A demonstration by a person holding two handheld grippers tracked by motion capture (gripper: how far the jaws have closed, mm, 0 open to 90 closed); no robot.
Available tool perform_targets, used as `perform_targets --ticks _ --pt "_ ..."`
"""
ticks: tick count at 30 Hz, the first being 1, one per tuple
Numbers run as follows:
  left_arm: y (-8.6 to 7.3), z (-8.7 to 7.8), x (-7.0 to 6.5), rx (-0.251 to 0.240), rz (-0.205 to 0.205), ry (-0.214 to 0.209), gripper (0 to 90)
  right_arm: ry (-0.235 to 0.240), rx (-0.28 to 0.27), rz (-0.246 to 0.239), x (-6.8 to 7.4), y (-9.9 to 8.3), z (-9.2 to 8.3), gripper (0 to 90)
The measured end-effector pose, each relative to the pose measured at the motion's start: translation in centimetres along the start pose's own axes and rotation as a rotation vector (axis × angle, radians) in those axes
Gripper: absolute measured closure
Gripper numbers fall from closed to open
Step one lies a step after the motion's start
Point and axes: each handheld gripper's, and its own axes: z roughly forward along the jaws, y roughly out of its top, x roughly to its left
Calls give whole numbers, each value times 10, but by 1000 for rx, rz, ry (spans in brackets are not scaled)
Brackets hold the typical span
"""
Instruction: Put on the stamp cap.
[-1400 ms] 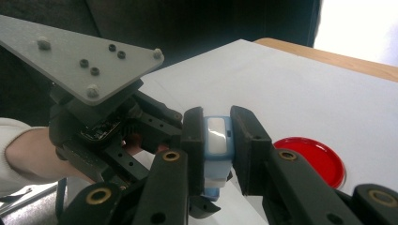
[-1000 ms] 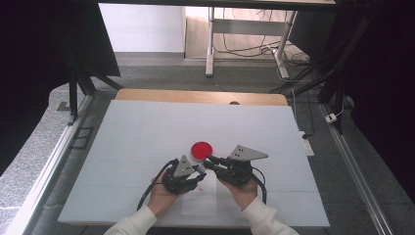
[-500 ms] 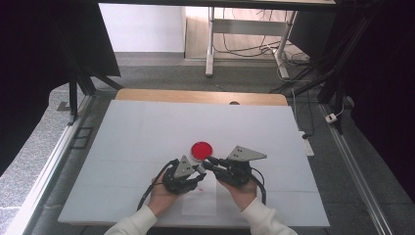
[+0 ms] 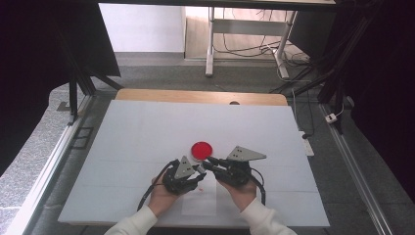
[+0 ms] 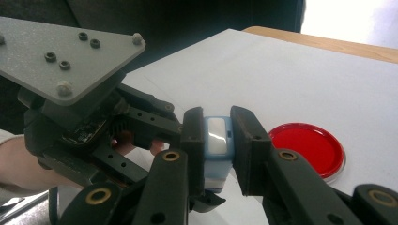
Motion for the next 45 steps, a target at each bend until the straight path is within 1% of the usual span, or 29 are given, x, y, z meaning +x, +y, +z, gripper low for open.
perform_targets --ticks 4,8,14,16,21,27,32,35,37,45 --pt "0 1 -2 3 7 12 636 -9 8 8 1 -1 1 753" --pt "-1 1 -2 1 7 13 636 -23 10 7 2 -1 1 754" --pt "-1 2 -3 3 10 16 636 -33 12 12 3 -1 1 753" --pt "-1 2 -3 2 15 23 636 -34 17 11 4 -1 2 753" --pt "-1 1 -3 -1 16 32 637 -28 16 14 4 -1 2 754" --pt "-1 1 -3 6 24 35 637 -12 18 43 2 -3 3 752" --pt "-1 0 -5 -6 40 52 639 0 13 64 -1 -2 2 753" --pt "-1 -1 -6 -10 61 64 641 2 12 71 -2 -2 2 755" --pt "-1 0 -6 -8 62 66 642 4 12 77 -2 -2 2 755" --pt "-1 0 -6 -4 64 66 642 7 17 78 -3 -2 3 756"
